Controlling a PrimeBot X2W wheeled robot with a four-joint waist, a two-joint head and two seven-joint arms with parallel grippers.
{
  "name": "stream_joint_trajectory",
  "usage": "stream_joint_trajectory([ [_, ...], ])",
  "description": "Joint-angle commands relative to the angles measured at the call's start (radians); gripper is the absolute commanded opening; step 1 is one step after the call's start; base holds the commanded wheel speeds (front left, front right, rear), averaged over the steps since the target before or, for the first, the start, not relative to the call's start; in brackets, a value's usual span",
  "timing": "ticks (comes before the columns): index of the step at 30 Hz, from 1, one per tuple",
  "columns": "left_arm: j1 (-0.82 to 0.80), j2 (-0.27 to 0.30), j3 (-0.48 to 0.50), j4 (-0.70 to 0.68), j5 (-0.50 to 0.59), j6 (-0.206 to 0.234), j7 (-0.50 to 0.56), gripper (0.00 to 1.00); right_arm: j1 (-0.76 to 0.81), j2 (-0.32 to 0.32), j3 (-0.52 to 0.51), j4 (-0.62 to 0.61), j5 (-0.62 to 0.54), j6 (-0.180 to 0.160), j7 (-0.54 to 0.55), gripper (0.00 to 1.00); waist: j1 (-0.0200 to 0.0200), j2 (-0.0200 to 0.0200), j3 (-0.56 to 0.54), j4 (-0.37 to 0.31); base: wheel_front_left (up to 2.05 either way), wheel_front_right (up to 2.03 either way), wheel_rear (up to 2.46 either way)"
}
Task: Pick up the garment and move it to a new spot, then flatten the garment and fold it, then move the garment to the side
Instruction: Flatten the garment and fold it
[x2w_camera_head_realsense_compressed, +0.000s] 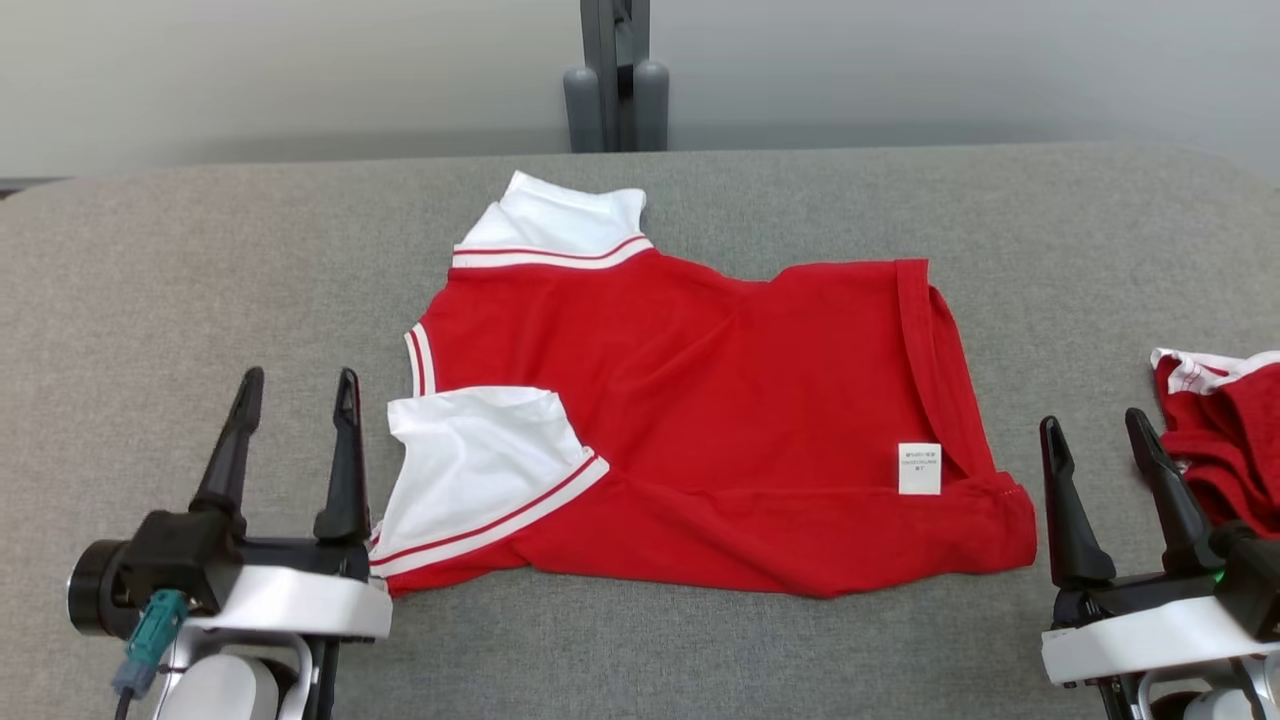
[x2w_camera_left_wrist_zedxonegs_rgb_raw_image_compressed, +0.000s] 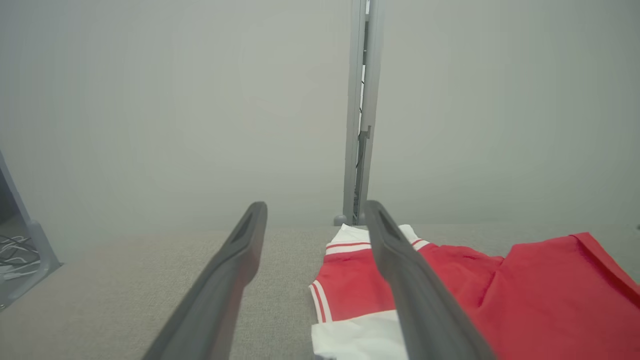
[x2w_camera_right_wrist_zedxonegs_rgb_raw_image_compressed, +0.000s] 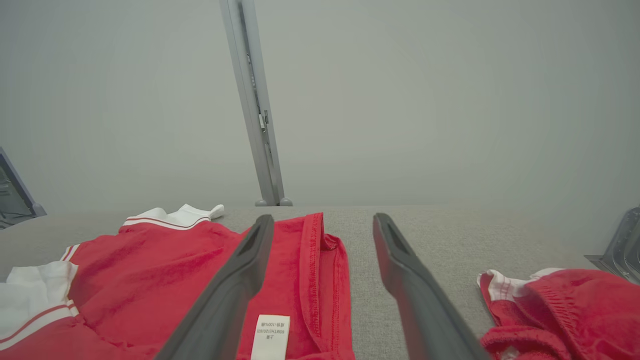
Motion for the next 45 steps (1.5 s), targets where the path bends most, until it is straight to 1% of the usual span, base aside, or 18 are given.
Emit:
stream_joint_trajectory([
  [1, 0.013, 0.002, 0.007, 0.002, 0.015, -0.009, -0.007, 1.0, 0.008, -0.004, -0.001, 0.011, 0.001, 0.001, -0.008, 1.0, 0.0, 0.0, -0.018, 0.001, 0.0, 0.0, 0.0],
  [6, 0.057, -0.003, 0.018, 0.014, 0.064, -0.036, -0.006, 1.0, 0.021, -0.001, -0.008, 0.028, -0.003, 0.001, -0.004, 1.0, 0.0, 0.0, -0.041, 0.014, 0.0, 0.0, 0.0],
  [14, 0.072, -0.015, 0.025, 0.044, 0.083, -0.078, -0.006, 1.0, 0.034, 0.004, -0.017, 0.031, 0.001, 0.001, 0.007, 1.0, 0.0, 0.0, -0.052, 0.021, 0.0, 0.0, 0.0],
  [24, 0.06, -0.026, 0.05, 0.061, 0.102, -0.102, -0.006, 1.0, 0.029, 0.01, -0.022, 0.026, 0.009, 0.001, 0.015, 1.0, 0.0, 0.0, -0.05, 0.025, 0.0, 0.0, 0.0],
  [29, 0.05, -0.029, 0.058, 0.078, 0.113, -0.124, -0.006, 1.0, 0.022, 0.012, -0.023, 0.024, 0.005, 0.001, 0.017, 1.0, 0.0, 0.0, -0.044, 0.027, 0.0, 0.0, 0.0],
  [32, 0.041, -0.032, 0.037, 0.126, 0.107, -0.141, 0.005, 1.0, 0.012, 0.012, -0.016, 0.021, 0.009, 0.001, 0.019, 1.0, 0.0, 0.0, -0.03, 0.021, 0.0, 0.0, 0.0],
  [37, 0.026, -0.047, 0.013, 0.227, 0.07, -0.177, 0.063, 1.0, -0.009, 0.011, 0.001, 0.022, 0.015, 0.001, 0.024, 1.0, 0.0, 0.0, 0.006, 0.004, 0.0, 0.0, 0.0],
  [41, 0.025, -0.053, 0.008, 0.303, 0.033, -0.202, 0.104, 1.0, -0.016, 0.011, 0.003, 0.031, 0.024, 0.001, 0.017, 1.0, 0.0, 0.0, 0.032, -0.004, 0.0, 0.0, 0.0],
  [45, 0.004, -0.058, 0.009, 0.363, 0.001, -0.219, 0.122, 1.0, -0.027, 0.013, 0.006, 0.039, 0.031, 0.001, 0.009, 1.0, 0.0, 0.0, 0.055, -0.005, 0.0, 0.0, 0.0],
])
